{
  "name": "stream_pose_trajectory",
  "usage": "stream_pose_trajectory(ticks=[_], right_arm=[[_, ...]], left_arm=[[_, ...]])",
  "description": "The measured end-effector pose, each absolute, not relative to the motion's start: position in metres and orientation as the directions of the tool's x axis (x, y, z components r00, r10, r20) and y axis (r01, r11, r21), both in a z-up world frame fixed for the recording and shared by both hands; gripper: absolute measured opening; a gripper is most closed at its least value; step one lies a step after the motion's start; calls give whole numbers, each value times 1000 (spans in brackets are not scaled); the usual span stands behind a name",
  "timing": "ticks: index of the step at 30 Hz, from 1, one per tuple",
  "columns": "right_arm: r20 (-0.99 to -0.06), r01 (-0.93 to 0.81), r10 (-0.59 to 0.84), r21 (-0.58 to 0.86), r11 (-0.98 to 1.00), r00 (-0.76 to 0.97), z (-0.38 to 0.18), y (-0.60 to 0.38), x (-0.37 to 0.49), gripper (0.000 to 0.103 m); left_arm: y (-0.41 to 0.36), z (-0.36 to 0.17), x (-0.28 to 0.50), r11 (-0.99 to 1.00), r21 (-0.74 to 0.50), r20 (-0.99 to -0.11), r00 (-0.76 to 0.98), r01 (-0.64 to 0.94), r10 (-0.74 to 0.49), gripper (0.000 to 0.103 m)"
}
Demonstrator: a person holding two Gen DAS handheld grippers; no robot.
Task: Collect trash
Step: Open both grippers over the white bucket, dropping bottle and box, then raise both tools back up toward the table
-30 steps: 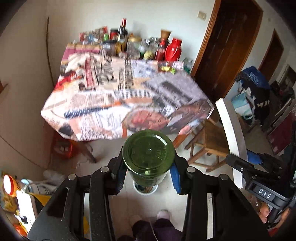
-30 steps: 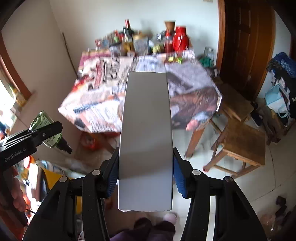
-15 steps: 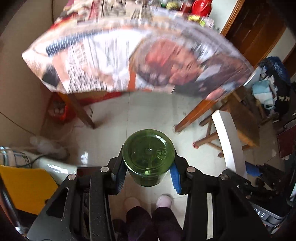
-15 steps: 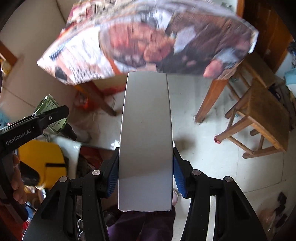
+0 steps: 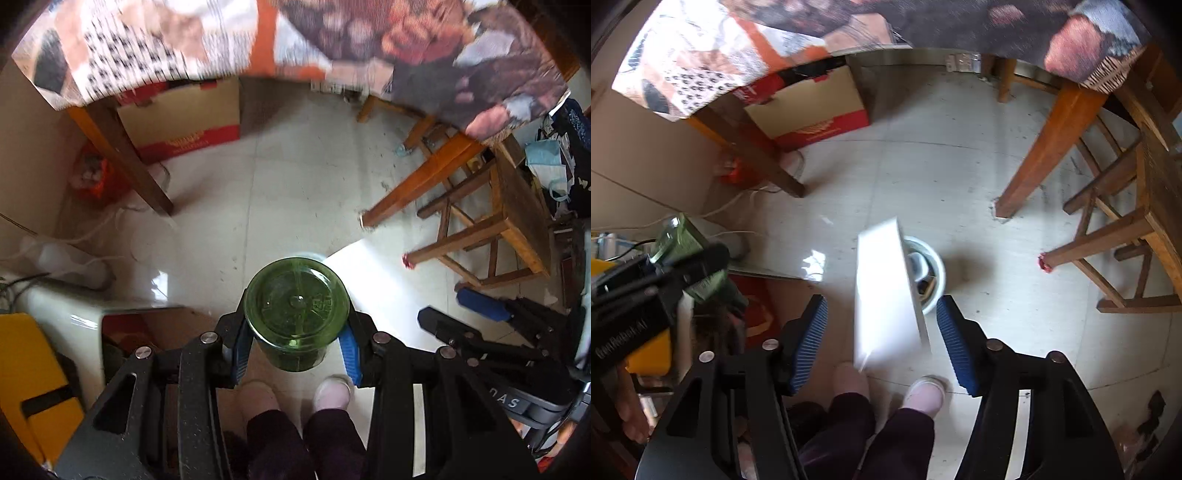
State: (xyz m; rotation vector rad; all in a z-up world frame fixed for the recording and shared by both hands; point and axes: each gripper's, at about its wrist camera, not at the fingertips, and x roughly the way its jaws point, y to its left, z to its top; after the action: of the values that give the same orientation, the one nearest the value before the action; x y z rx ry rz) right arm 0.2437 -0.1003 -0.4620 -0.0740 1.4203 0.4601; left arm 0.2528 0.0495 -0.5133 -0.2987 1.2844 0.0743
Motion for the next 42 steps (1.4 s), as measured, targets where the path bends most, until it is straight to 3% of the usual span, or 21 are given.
stream_pose_trajectory(ticks=[7, 8, 9, 11, 17, 22, 31, 42], right_arm=[[-967, -309, 239, 201, 930, 90, -451, -119, 248, 58], [-967, -300, 236, 197, 933, 98, -444, -122, 249, 58], [-968, -295, 229, 189, 937, 106, -441, -124, 250, 58], [-969, -281, 217, 176, 943, 119, -434, -127, 255, 58], [-959, -231, 223, 181, 956, 173, -396, -134, 268, 59], [-951, -237, 234, 185, 954, 203, -354, -135, 271, 59], [-918, -254, 266, 193, 948, 295, -252, -134, 261, 59], [-828, -263, 295, 185, 947, 477, -119, -127, 235, 62]], left_arm=[[28, -542, 269, 963, -200, -961, 228, -183, -156, 41], [23, -543, 274, 962, -204, -963, 214, -180, -164, 43], [19, -545, 277, 963, -207, -966, 192, -175, -173, 55], [12, -549, 282, 966, -182, -976, 152, -182, -155, 68], [4, -528, 282, 980, -130, -984, 145, -150, -108, 68], [11, -477, 277, 980, -123, -980, 175, -154, -96, 68], [21, -340, 268, 984, -89, -943, 333, -157, -32, 68], [37, -180, 234, 990, -98, -833, 552, -104, -25, 68]])
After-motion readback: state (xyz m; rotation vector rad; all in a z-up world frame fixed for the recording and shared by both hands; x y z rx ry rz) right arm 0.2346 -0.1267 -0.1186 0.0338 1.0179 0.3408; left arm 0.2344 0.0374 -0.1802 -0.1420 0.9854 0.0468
